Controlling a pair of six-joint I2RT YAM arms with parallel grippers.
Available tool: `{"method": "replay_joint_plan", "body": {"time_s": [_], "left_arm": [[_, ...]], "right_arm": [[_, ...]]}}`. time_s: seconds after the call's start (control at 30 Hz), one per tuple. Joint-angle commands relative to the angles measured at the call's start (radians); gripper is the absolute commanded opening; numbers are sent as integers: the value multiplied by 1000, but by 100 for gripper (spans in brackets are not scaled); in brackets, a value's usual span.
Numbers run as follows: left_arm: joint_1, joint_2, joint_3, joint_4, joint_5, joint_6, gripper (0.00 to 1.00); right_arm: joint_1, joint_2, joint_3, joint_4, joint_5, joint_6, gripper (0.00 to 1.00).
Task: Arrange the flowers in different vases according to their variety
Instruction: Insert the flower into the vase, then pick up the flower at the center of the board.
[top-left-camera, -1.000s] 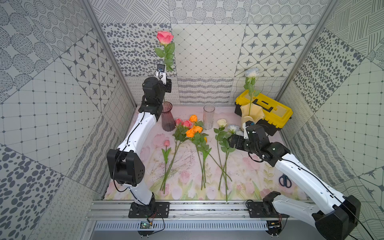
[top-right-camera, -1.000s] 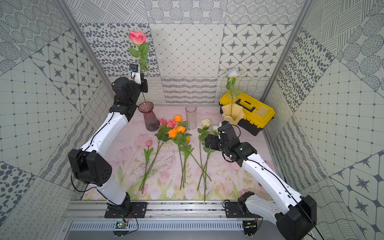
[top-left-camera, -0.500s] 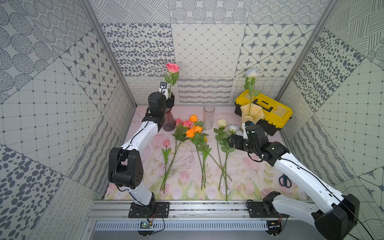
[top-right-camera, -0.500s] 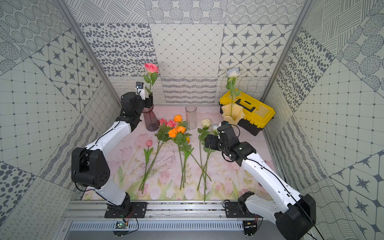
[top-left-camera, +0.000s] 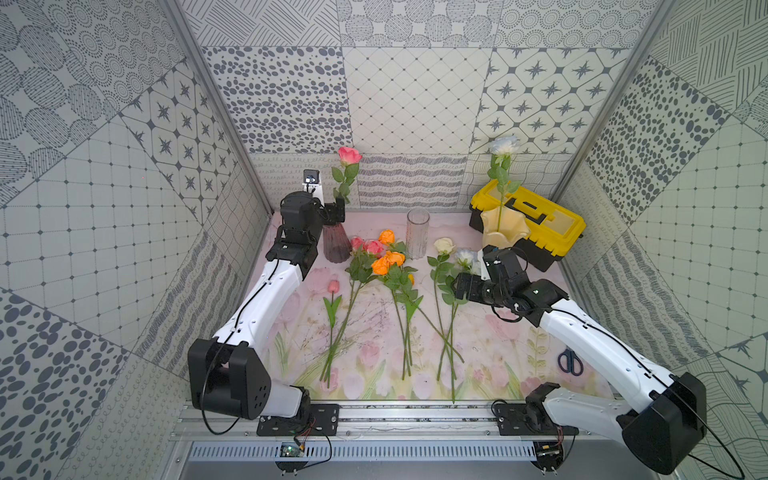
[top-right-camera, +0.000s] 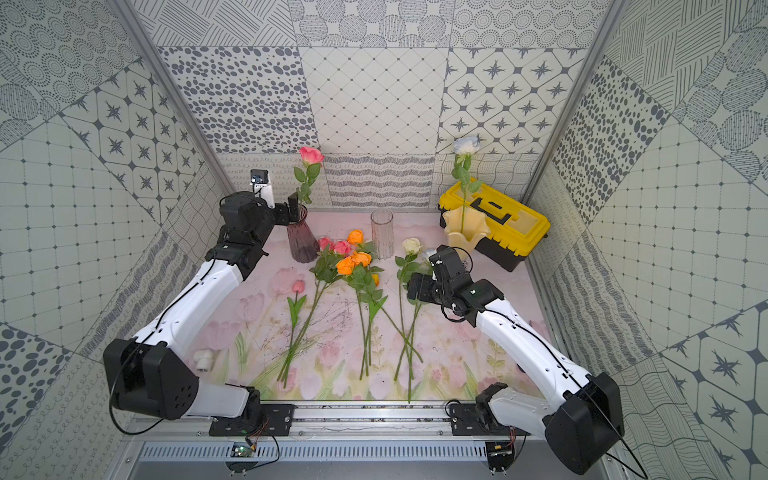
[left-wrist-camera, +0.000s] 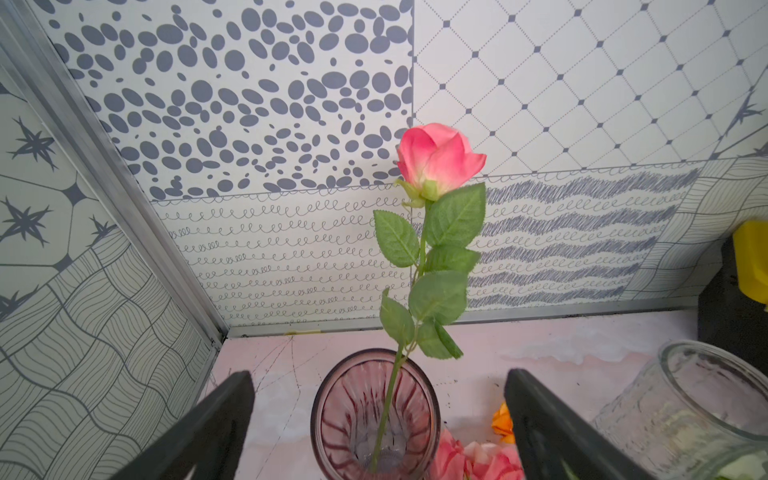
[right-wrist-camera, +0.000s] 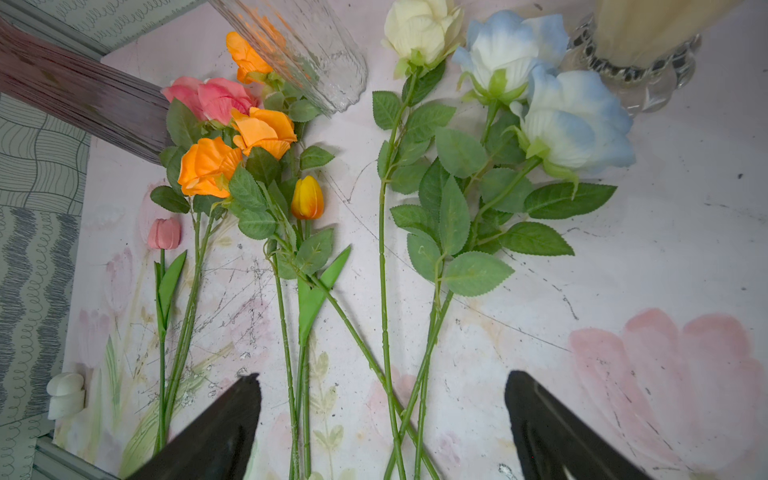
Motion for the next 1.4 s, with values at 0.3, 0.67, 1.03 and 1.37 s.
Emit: {"method": "replay_joint_plan", "body": {"time_s": [0.3,0.67,1.03,1.37], "left_arm": [[-37,-304,-158,-381,154,-118,99],[-43,-440,-295,-576,329,-216,98],[-43,-489,-409,-621,387,-248,97],[-43,-494,-452,-613,399,-262,97]], "right_arm": [[101,181,124,-57,-37,-198,96],[201,395,229,-88,-30,-384,84],[220,581,311,-95,23,-474,62],[219,719,385,-103,16,-503,47]]}}
